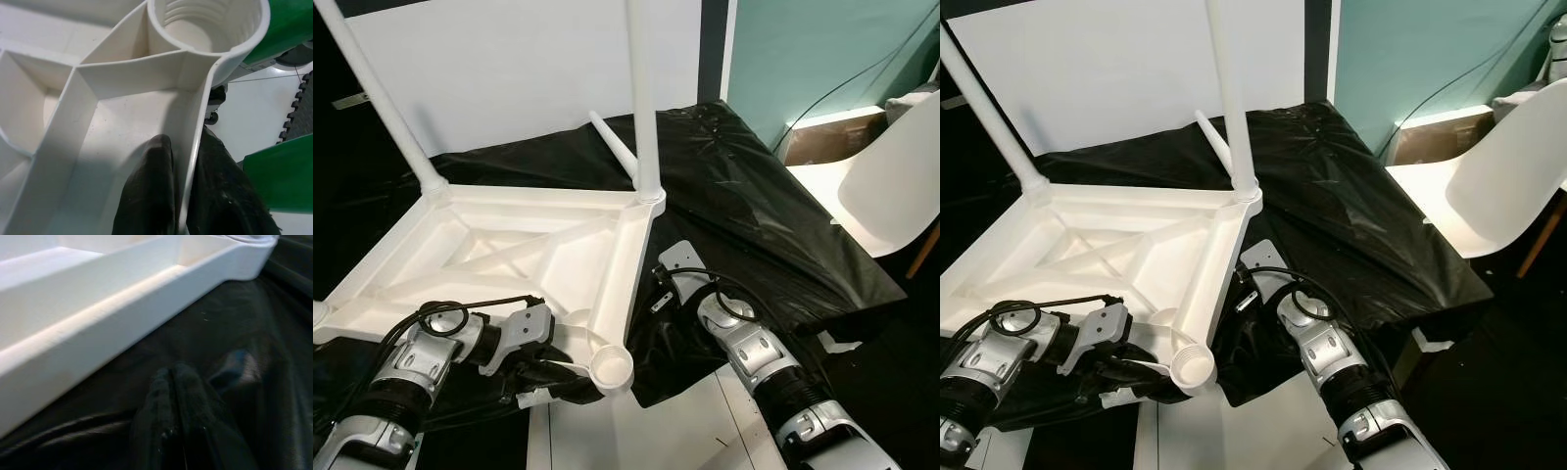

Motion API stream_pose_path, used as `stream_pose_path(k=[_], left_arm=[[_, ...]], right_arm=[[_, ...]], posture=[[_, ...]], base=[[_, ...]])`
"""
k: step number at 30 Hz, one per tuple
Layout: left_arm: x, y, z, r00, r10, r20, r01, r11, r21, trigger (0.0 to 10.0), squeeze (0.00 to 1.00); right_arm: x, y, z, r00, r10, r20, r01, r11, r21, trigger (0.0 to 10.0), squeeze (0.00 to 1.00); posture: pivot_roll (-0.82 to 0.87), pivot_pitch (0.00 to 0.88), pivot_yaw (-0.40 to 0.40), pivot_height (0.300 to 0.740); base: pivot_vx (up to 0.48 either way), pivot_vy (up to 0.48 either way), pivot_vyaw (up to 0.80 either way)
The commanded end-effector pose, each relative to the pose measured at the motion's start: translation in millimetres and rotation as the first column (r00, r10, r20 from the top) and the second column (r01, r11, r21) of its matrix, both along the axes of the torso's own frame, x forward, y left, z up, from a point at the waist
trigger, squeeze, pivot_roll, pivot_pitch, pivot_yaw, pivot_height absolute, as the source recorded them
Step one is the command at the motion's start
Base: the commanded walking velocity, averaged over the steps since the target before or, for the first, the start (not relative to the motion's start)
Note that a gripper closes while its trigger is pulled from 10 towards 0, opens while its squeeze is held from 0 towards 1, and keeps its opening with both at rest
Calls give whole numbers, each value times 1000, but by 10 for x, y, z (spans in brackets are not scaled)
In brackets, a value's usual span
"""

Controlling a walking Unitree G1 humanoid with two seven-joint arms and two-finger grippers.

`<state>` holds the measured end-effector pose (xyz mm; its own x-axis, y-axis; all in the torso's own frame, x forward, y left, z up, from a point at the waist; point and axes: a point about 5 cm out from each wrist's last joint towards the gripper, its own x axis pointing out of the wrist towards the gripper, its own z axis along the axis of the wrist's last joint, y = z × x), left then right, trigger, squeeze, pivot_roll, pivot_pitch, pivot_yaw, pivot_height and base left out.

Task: Building children table

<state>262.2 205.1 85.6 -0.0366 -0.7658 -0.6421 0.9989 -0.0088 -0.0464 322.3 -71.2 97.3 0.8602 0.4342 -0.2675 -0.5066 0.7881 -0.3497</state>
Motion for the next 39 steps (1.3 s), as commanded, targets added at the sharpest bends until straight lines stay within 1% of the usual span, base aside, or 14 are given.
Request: stream_pose_path(k=[1,6,13,15,19,20,23,25,33,34,35,37,38,39], left_arm=[[-105,186,-260,972,234,3,-234,970,61,0,0],[-201,232,-242,981,185,-63,-180,981,77,0,0],[-267,310,-256,976,204,-77,-194,973,128,0,0],[-208,334,-275,963,267,-22,-261,953,157,0,0],[-129,319,-276,944,328,34,-330,932,154,0,0],[-3,240,-256,899,429,84,-436,894,102,0,0],[32,216,-249,883,459,94,-466,880,86,0,0],[86,181,-269,852,509,121,-520,850,83,0,0],[77,215,-304,835,531,143,-547,830,109,0,0],[109,202,-290,820,549,163,-567,818,93,0,0],[109,202,-290,820,549,163,-567,818,93,0,0],[231,40,-232,786,585,201,-601,799,22,0,0],[231,40,-232,786,585,201,-601,799,22,0,0],[282,-49,-204,774,597,209,-610,793,-6,0,0]], right_arm=[[-5,20,-2,1000,3,-5,-3,1000,-1,10000,0],[-9,27,-7,1000,1,-6,-1,1000,0,10000,0],[-38,36,-35,1000,-1,-15,1,1000,5,10000,0],[-46,43,-39,1000,2,-17,-2,1000,6,10000,0],[-51,46,-40,1000,5,-18,-5,1000,6,10000,0],[-53,48,-42,1000,6,-19,-6,1000,6,10000,0],[-53,48,-43,1000,6,-20,-6,1000,6,10000,0],[-56,49,-43,1000,7,-20,-7,1000,6,10000,0],[-63,43,-45,1000,8,-21,-8,1000,3,10000,0],[-65,41,-46,1000,8,-22,-8,1000,3,10000,0],[-65,41,-46,1000,8,-22,-8,1000,3,10000,0],[-67,51,-50,1000,10,-25,-10,1000,3,10000,0],[-67,51,-50,1000,10,-25,-10,1000,3,10000,0],[-69,60,-50,1000,12,-25,-12,1000,3,10000,0]], posture=[[-100,0,86,740],[-99,0,95,740],[-94,0,96,740],[-92,0,96,740],[-92,0,96,740],[-93,0,94,740],[-93,0,94,740],[-96,0,91,740],[-98,0,90,740],[-95,0,90,740],[-95,0,90,740],[-91,0,89,740],[-91,0,89,740],[-91,0,89,740]], base=[[0,0,0],[0,0,0],[0,0,0],[0,0,0],[0,0,0],[0,0,0],[0,0,0],[0,0,0],[0,0,0],[0,0,0],[0,0,0],[0,0,0],[0,0,0],[0,0,0]])
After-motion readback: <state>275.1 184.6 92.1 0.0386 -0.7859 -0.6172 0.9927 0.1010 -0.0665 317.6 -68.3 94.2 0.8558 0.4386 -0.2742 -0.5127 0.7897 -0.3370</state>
